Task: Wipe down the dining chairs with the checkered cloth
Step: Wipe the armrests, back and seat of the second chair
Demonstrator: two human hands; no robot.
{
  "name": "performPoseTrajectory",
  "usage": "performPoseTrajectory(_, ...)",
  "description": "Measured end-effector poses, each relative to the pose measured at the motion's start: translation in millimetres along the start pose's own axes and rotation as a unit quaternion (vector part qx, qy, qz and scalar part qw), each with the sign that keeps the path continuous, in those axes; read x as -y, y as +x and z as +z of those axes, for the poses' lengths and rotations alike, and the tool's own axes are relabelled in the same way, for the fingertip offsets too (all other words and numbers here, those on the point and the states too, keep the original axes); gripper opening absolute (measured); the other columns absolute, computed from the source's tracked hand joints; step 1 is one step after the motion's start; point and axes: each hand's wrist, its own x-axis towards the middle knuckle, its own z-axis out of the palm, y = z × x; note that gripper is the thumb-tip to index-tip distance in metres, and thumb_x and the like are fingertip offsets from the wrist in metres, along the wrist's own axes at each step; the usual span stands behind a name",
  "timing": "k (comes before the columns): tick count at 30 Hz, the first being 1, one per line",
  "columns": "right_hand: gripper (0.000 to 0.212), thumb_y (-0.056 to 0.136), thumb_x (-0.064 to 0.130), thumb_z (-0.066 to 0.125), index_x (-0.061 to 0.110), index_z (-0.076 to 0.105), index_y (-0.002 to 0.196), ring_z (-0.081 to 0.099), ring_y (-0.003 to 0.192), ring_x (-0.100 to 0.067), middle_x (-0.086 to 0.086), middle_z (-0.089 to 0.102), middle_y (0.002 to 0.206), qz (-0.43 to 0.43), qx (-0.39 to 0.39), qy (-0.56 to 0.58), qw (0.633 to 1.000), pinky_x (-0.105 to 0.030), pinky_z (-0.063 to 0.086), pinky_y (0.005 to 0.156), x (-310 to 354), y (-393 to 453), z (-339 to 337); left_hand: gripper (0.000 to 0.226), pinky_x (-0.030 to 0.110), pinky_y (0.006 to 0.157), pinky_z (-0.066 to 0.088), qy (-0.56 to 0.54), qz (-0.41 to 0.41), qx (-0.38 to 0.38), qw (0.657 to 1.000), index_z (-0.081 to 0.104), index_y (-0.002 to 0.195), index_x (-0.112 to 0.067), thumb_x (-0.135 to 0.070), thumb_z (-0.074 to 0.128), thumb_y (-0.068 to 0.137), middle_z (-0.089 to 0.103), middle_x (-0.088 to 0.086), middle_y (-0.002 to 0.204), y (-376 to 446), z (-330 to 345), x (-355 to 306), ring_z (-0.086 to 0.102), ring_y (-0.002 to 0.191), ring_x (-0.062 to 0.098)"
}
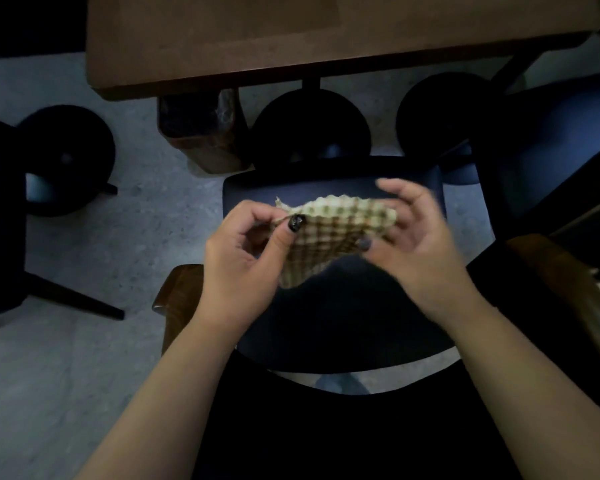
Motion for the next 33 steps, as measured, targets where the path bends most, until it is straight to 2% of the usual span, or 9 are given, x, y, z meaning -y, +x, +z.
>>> performPoseTrajectory(4, 0.037, 0.079, -0.003, 0.071, 0.026, 0.064, 0.1, 0.068, 0.092, -0.003, 0.016, 0.073, 0.093, 0.099, -0.016, -0.065, 0.993, -0.02, 0.055, 0.077, -24.3, 2.2, 15.1, 0.007, 0.009, 0.066, 0.049, -0.057, -0.115, -0.035, 0.991, 0.058, 0.102, -0.019, -0.014, 0.058, 0.096, 0.07, -0.015, 0.086, -0.9, 10.5, -2.1, 0.065, 0.079, -0.006)
performPoseTrajectory(8, 0.028, 0.087, 0.013, 0.067, 0.025, 0.06, 0.11, 0.071, 0.087, -0.012, 0.007, 0.074, 0.094, 0.134, -0.138, 0.01, 0.981, -0.021, 0.055, 0.065, -40.1, 4.2, 14.8, 0.09, 0.019, 0.075, 0.055, -0.144, -0.337, 0.117, 0.923, 0.021, 0.152, -0.031, -0.031, 0.072, 0.078, 0.073, -0.022, 0.095, -5.1, 10.8, 13.4, 0.069, 0.095, 0.003)
performPoseTrajectory(11, 0.056, 0.086, 0.02, 0.069, 0.028, 0.041, 0.134, 0.072, 0.086, -0.011, 0.01, 0.074, 0.091, 0.194, -0.213, 0.053, 0.956, -0.026, 0.056, 0.067, -51.5, 5.7, 8.3, 0.118, 0.034, 0.088, 0.056, -0.096, -0.327, 0.21, 0.916, -0.001, 0.152, -0.046, -0.011, 0.082, 0.076, 0.073, -0.007, 0.11, -14.0, 6.2, 28.0, 0.069, 0.103, 0.016)
performPoseTrajectory(13, 0.07, 0.085, 0.019, 0.07, 0.039, 0.033, 0.141, 0.07, 0.094, -0.014, 0.003, 0.074, 0.1, 0.217, -0.147, 0.076, 0.962, -0.033, 0.056, 0.077, -58.7, 1.9, 4.4, 0.1, 0.032, 0.084, 0.057, -0.106, -0.323, 0.174, 0.925, 0.022, 0.151, -0.044, -0.002, 0.077, 0.079, 0.069, -0.001, 0.12, -14.8, 4.0, 30.5, 0.069, 0.105, 0.016)
performPoseTrajectory(16, 0.062, 0.076, 0.006, 0.076, 0.03, 0.054, 0.129, 0.067, 0.103, -0.014, -0.003, 0.069, 0.116, 0.211, -0.034, 0.019, 0.977, -0.029, 0.055, 0.084, -63.5, -7.3, 4.8, 0.068, 0.026, 0.088, 0.055, -0.108, -0.339, 0.139, 0.924, 0.061, 0.129, -0.031, 0.0, 0.081, 0.072, 0.065, -0.006, 0.128, -9.6, -0.4, 33.4, 0.064, 0.113, 0.008)
performPoseTrajectory(22, 0.021, 0.066, 0.014, 0.084, 0.023, 0.072, 0.081, 0.056, 0.079, -0.006, 0.005, 0.057, 0.087, 0.1, -0.013, -0.391, 0.915, -0.016, 0.044, 0.071, -60.9, 0.5, 8.9, 0.041, 0.013, 0.082, 0.041, 0.242, -0.172, 0.256, 0.92, 0.069, 0.096, -0.044, -0.012, 0.081, 0.072, 0.052, -0.017, 0.093, 9.2, -7.5, 37.9, 0.052, 0.088, 0.001)
performPoseTrajectory(27, 0.029, 0.065, 0.008, 0.081, 0.02, 0.059, 0.079, 0.059, 0.094, 0.004, 0.01, 0.064, 0.103, 0.055, 0.017, -0.283, 0.958, -0.014, 0.045, 0.082, -52.0, 24.7, 24.1, 0.023, 0.028, 0.105, 0.037, 0.226, -0.174, 0.262, 0.922, 0.069, 0.081, -0.035, -0.013, 0.077, 0.079, 0.052, -0.008, 0.118, 31.5, -20.3, 42.0, 0.049, 0.119, 0.01)
performPoseTrajectory(30, 0.033, 0.066, 0.008, 0.08, 0.026, 0.053, 0.073, 0.053, 0.059, 0.002, 0.012, 0.061, 0.07, 0.1, 0.01, -0.284, 0.954, -0.017, 0.044, 0.055, -62.5, 46.7, 36.2, 0.015, 0.022, 0.073, 0.049, 0.203, -0.185, 0.261, 0.925, 0.07, 0.083, -0.024, -0.01, 0.075, 0.08, 0.07, -0.006, 0.086, 49.8, -33.8, 46.7, 0.063, 0.077, 0.003)
performPoseTrajectory(33, 0.029, 0.07, 0.008, 0.074, 0.025, 0.051, 0.065, 0.05, 0.053, -0.001, 0.011, 0.056, 0.058, 0.106, -0.043, -0.294, 0.949, -0.019, 0.041, 0.05, -81.1, 71.8, 40.8, 0.018, 0.013, 0.068, 0.049, 0.2, -0.205, 0.207, 0.935, 0.07, 0.091, -0.021, -0.005, 0.071, 0.083, 0.07, -0.005, 0.084, 67.1, -51.9, 65.0, 0.064, 0.075, 0.004)
